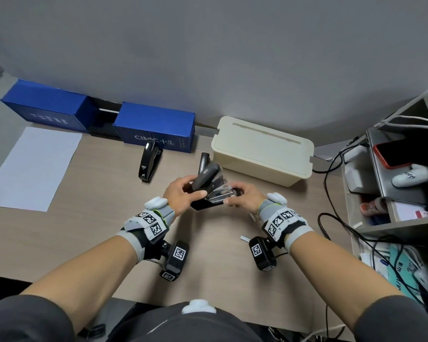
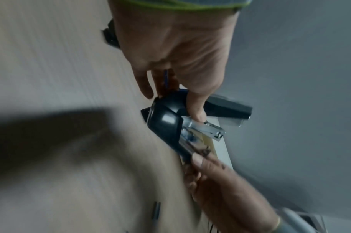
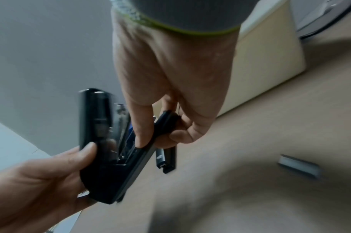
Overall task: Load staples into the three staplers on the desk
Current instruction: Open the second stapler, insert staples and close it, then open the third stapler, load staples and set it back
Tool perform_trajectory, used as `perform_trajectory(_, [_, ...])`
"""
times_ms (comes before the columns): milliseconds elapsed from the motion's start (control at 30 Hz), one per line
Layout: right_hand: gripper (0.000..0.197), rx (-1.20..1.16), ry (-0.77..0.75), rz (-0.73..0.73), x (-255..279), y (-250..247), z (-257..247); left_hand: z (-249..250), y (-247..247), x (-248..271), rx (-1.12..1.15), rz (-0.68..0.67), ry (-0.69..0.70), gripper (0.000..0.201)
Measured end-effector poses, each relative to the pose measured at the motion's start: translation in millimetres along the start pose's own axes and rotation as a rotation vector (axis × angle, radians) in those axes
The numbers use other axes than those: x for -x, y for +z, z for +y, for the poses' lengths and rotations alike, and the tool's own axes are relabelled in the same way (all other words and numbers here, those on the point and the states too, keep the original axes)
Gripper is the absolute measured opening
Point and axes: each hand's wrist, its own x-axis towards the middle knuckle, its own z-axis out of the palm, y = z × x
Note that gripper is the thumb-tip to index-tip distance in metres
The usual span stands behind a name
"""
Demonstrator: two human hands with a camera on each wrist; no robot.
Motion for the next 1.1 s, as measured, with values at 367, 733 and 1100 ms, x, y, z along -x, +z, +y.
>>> perform_trajectory(367, [0.092,-0.382,0.110,0.070,-20,34,-41,10,-14,-8,-0.477,0.040,0.112,0.060])
perform_trajectory(733, [0.063,-0.283,0.038,0.097,-59,59,-70,0,-39,-22,-0.097,-0.020,-0.042,0.049])
perform_trajectory(1100, [0.010,0.081,0.057,0.243,-93,65,-39,-22,-53,-71,-0.083,0.206,-0.181,0.056])
